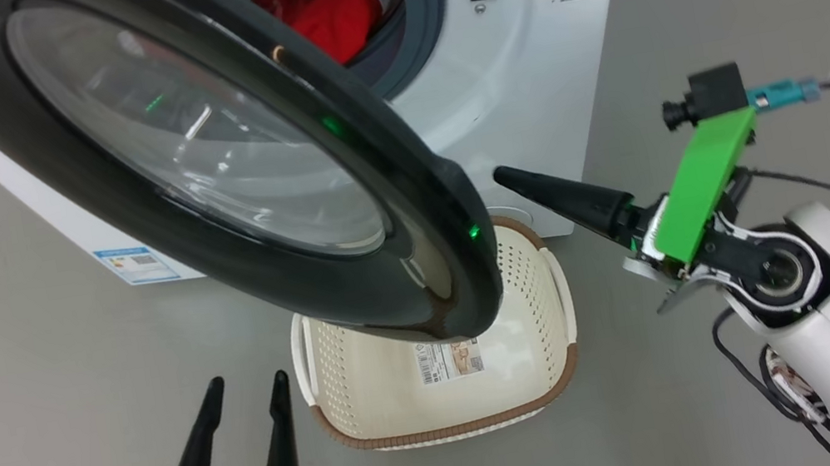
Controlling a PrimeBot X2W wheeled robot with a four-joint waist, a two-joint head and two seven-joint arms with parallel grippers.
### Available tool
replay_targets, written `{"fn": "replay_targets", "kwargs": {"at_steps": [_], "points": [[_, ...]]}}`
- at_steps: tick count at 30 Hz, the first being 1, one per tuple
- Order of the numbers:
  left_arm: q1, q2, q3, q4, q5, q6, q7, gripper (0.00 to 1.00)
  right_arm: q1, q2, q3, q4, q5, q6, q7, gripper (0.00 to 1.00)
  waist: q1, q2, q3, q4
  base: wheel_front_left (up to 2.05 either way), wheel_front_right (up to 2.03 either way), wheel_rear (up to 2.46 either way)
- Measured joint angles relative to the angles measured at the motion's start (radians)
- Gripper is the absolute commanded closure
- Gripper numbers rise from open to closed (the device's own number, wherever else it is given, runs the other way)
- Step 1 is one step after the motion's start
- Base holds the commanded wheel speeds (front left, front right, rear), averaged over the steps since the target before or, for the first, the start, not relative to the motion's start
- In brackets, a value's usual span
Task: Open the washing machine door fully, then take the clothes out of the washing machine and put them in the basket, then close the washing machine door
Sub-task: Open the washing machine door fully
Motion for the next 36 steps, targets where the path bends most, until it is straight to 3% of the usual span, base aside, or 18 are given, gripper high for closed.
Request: {"fn": "replay_targets", "kwargs": {"at_steps": [19, 36], "points": [[0.044, 0.000, 0.063, 0.005, 0.018, 0.000, 0.000, 0.00, 0.291, -0.081, -0.031, -0.023, -0.067, 0.000, -0.243, 0.00, 0.0000, 0.0000, -0.046, -0.055, 0.00, 0.00, 0.00], [0.057, 0.000, 0.077, 0.006, 0.026, 0.000, 0.000, 0.00, 0.374, -0.173, 0.121, 0.017, -0.295, 0.000, -0.668, 0.00, 0.0000, 0.0000, -0.052, -0.083, 0.00, 0.00, 0.00]]}}
